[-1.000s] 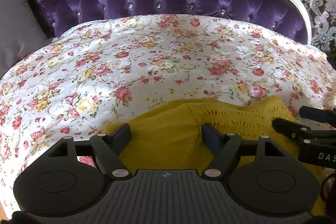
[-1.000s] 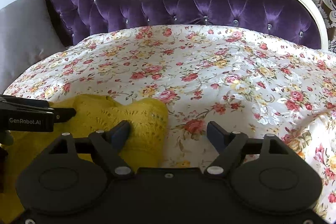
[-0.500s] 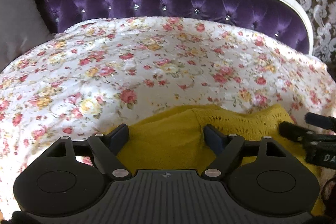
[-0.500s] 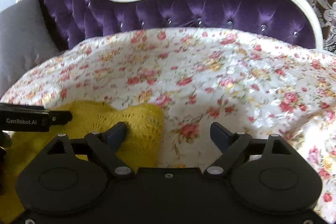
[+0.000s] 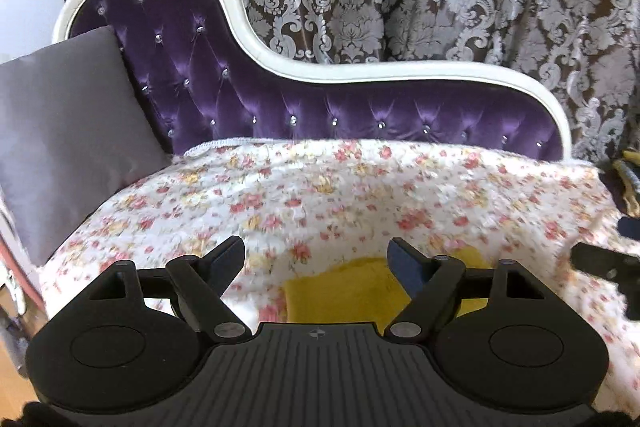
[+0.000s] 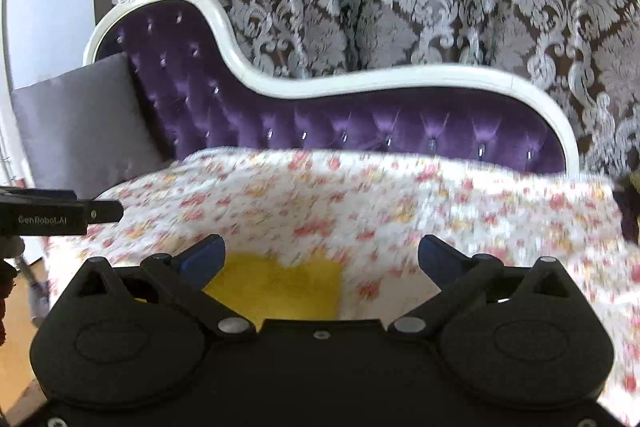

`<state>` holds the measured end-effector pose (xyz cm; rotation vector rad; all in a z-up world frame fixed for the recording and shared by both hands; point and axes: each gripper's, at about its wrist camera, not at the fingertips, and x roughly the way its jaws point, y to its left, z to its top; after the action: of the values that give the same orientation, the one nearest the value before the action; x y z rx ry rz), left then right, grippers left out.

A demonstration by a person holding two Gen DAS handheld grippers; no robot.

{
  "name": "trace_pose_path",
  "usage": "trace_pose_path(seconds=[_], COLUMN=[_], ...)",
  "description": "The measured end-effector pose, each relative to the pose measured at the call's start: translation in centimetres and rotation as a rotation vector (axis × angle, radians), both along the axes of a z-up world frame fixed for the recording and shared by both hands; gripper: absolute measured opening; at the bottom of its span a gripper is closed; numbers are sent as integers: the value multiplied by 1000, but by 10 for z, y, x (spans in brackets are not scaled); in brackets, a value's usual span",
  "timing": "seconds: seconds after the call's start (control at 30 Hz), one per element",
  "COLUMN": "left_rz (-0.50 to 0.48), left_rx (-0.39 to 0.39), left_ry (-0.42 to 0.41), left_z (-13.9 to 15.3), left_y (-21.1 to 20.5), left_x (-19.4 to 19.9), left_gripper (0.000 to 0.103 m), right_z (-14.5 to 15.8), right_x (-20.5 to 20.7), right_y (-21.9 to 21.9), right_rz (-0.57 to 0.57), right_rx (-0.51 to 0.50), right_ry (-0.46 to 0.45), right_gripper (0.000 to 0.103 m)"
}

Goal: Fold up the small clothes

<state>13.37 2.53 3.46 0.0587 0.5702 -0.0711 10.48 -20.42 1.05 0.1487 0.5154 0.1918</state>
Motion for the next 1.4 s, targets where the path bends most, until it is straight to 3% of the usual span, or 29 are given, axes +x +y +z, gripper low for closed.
trace_pose_path(seconds=[0.13, 0.2, 0.4, 0.5, 0.63, 0.9, 1.2, 1.4], left_rz=[40, 69, 107, 89, 63, 53, 55, 46], left_rx=[22, 43, 109, 82, 47, 52, 31, 29], left_ry=[94, 138, 173, 197, 207, 227, 233, 244], left_z=[-4, -9, -24, -29, -35, -48, -55, -58], left_y=[-6, -9, -19, -19, -20, -24, -20, -20], left_x=[-25, -36, -69, -80, -96, -120, -141, -150], left_gripper=[78, 78, 78, 78, 78, 78, 77, 77], right_z=[-5, -8, -15, -18, -21, -25, -27, -22], right_x=[-26, -43, -81, -91, -106, -129, -148, -153], right_y=[7, 10, 15, 14, 15, 16, 39, 39], right_rz=[-65, -77, -86, -80, -83, -62, -13, -8], right_rx=[5, -15, -74, -60, -42, 45, -31, -28], right_ry=[86, 78, 64, 78, 99, 131, 150, 127], right_gripper=[102, 102, 102, 102, 102, 102, 102, 102])
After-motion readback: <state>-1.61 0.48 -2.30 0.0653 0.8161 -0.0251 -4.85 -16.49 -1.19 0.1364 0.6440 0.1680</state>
